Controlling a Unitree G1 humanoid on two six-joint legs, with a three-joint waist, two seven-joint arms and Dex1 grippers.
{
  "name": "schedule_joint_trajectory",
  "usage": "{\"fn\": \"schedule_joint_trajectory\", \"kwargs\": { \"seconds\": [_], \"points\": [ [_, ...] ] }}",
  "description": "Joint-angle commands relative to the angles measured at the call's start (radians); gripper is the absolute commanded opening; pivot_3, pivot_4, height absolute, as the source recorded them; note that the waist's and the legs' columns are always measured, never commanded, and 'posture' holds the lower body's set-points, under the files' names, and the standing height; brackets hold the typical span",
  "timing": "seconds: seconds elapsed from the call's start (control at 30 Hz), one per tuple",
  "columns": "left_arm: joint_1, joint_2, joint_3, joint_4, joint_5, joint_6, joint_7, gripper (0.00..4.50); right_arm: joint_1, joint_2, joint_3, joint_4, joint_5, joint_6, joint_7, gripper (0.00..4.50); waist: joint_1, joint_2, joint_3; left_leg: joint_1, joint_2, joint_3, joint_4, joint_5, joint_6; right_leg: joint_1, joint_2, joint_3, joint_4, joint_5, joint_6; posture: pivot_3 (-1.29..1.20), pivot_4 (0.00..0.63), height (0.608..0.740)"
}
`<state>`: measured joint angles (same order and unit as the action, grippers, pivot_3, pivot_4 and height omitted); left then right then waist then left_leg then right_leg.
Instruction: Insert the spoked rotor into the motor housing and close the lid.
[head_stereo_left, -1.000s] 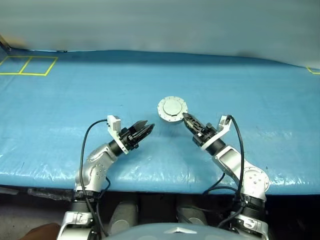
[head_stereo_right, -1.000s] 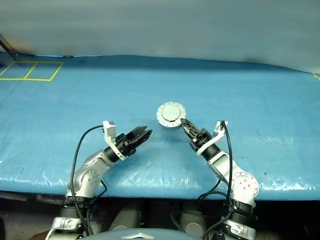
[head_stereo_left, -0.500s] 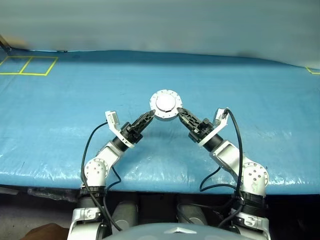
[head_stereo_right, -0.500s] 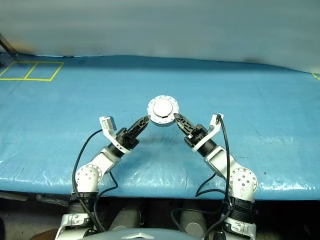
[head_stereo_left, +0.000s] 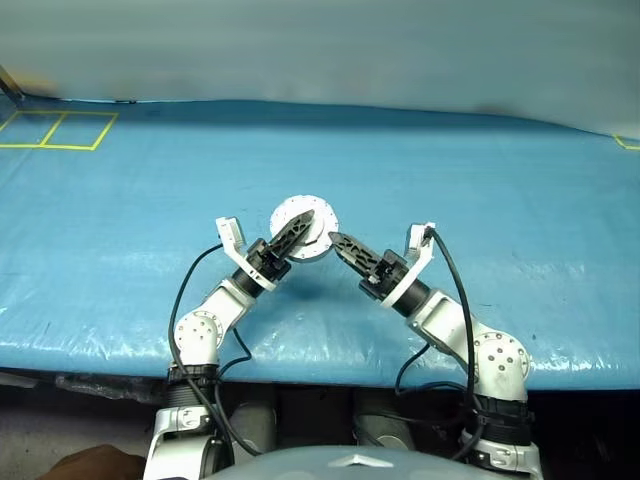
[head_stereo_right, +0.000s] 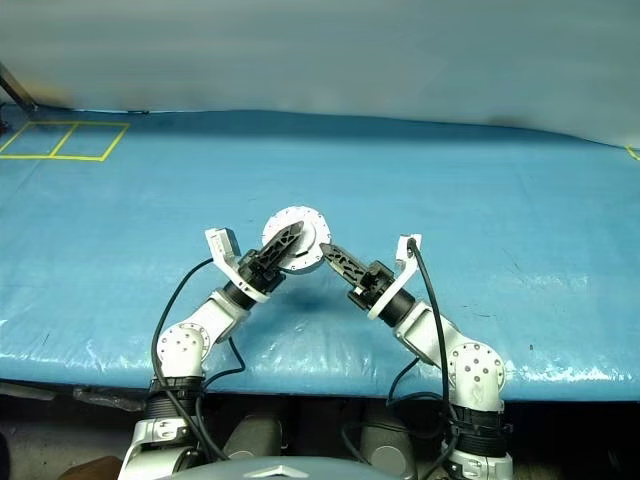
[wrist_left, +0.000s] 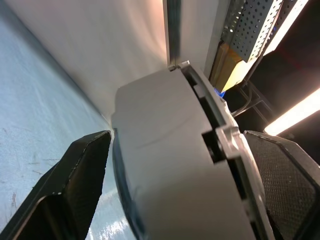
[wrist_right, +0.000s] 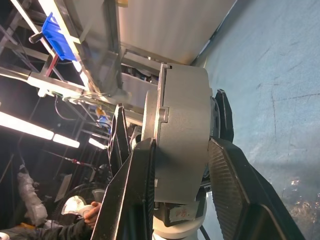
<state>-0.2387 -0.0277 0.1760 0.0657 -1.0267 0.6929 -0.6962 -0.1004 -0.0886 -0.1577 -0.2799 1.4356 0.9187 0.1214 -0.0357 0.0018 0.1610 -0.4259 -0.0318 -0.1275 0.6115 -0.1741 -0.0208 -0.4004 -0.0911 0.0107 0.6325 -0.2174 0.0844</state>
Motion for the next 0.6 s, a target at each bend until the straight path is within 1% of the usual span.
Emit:
{"fn": "schedule_joint_trajectory", "kwargs": {
  "seconds": [0.03, 0.1, 0.13, 0.17, 0.23, 0.4, 0.53, 0.6],
  "points": [
    [-0.006, -0.014, -0.015, -0.007, 0.007, -0.014, -0.024, 3.93, -0.02, 0.002, 0.003, -0.076, 0.046, -0.031, 0.036, 1.22, 0.0, 0.0, 0.0, 0.0, 0.0, 0.0, 0.0, 0.0, 0.0, 0.0, 0.0, 0.0, 0.0, 0.0, 0.0, 0.0, 0.15, 0.74],
    [-0.003, -0.022, -0.01, -0.008, 0.007, -0.022, -0.024, 3.26, -0.021, -0.001, 0.002, -0.075, 0.044, -0.038, 0.034, 1.22, 0.0, 0.0, 0.0, -0.001, 0.0, 0.0, 0.001, 0.0, 0.0, 0.0, 0.0, 0.0, 0.0, 0.0, 0.0, 0.0, 0.15, 0.74],
    [-0.001, -0.024, -0.009, -0.01, 0.007, -0.023, -0.022, 2.99, -0.022, -0.002, 0.002, -0.073, 0.04, -0.042, 0.031, 1.22, 0.0, 0.0, 0.0, -0.001, 0.0, 0.0, 0.001, 0.0, 0.0, 0.0, 0.0, 0.0, 0.0, 0.0, 0.0, 0.0, 0.15, 0.74],
    [0.001, -0.026, -0.007, -0.011, 0.007, -0.022, -0.021, 2.81, -0.023, -0.004, 0.003, -0.068, 0.034, -0.047, 0.027, 1.22, 0.0, 0.0, 0.0, -0.001, 0.0, 0.0, 0.001, 0.0, 0.0, 0.0, 0.0, 0.0, 0.0, 0.0, 0.0, 0.0, 0.15, 0.74],
    [0.006, -0.026, -0.007, -0.014, 0.007, -0.017, -0.018, 2.73, -0.025, -0.006, 0.006, -0.06, 0.029, -0.053, 0.015, 1.22, -0.001, -0.001, 0.0, -0.001, 0.0, 0.0, 0.001, 0.0, 0.0, 0.0, 0.0, 0.0, 0.0, 0.0, 0.0, 0.0, 0.15, 0.74],
    [0.021, -0.022, -0.017, -0.021, 0.019, -0.002, 0.011, 2.72, -0.028, -0.014, 0.019, -0.056, 0.024, -0.052, 0.026, 1.22, 0.0, -0.001, 0.0, -0.002, 0.0, 0.0, 0.001, 0.0, 0.0, -0.001, 0.0, 0.0, 0.0, 0.0, 0.0, 0.0, 0.15, 0.74],
    [0.038, -0.036, -0.006, -0.02, 0.019, -0.016, 0.044, 2.72, -0.025, -0.033, 0.029, -0.057, -0.059, -0.081, 0.07, 1.22, 0.0, -0.001, 0.0, -0.002, 0.0, 0.0, 0.001, 0.0, 0.0, -0.001, 0.0, 0.0, 0.0, 0.0, 0.0, 0.0, 0.15, 0.74],
    [0.045, -0.043, 0.002, -0.016, 0.025, -0.032, 0.062, 2.72, -0.027, -0.04, 0.031, -0.057, -0.097, -0.096, 0.093, 1.97, 0.001, -0.001, 0.0, -0.002, 0.0, 0.0, 0.001, 0.0, 0.0, -0.002, 0.0, 0.0, 0.0, 0.0, 0.0, 0.0, 0.15, 0.74]
  ]
}}
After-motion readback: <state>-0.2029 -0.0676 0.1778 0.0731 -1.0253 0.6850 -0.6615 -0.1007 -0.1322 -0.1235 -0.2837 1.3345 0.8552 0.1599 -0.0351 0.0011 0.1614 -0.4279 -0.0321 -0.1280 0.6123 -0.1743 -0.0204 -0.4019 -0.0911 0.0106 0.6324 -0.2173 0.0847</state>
